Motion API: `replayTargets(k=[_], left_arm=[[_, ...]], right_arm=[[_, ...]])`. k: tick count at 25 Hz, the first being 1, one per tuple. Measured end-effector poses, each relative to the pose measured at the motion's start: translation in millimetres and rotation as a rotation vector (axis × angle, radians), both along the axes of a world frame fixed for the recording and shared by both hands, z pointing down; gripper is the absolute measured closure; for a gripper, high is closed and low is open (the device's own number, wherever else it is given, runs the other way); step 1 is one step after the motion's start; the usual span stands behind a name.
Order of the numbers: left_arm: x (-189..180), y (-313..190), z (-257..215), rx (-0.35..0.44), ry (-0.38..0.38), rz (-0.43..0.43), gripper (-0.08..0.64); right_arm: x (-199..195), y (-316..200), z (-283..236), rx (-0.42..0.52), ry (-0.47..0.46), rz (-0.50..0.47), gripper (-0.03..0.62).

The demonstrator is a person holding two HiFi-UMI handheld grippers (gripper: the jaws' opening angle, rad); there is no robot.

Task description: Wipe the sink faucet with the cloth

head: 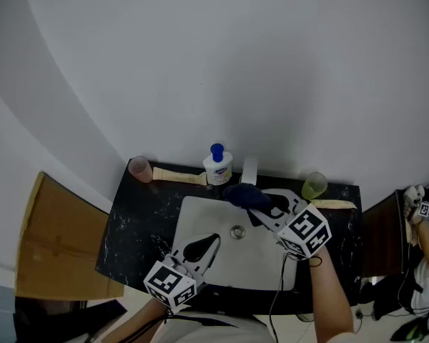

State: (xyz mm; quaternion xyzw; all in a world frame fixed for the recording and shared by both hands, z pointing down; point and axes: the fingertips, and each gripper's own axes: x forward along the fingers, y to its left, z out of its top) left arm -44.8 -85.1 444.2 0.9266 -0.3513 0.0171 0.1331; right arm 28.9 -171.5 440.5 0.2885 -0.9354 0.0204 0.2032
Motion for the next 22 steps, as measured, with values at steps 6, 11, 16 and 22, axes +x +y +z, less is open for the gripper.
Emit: replayTargets(k=[6,11,16,22], left_arm=[[-3,0,4,-0.007,-0.008,-0.011,0.558],[-8,-3,7,-0.011,-0.013,-0.026,0.558],[-9,-8,6,-0.012,-0.01,-0.031,0.558],[-9,-9,8,-0.017,-0.011,-0.027,0.558]], right_arm=[[1,-15,57,-0.094,0.156,-0.008,0.457],[-7,-24,67,-0.101,0.201,-0.03,0.457],[3,-52,69,-0.088,0.232,0.03,0.457],[20,-95,68,-0.115,0.211,0.123,0.457]])
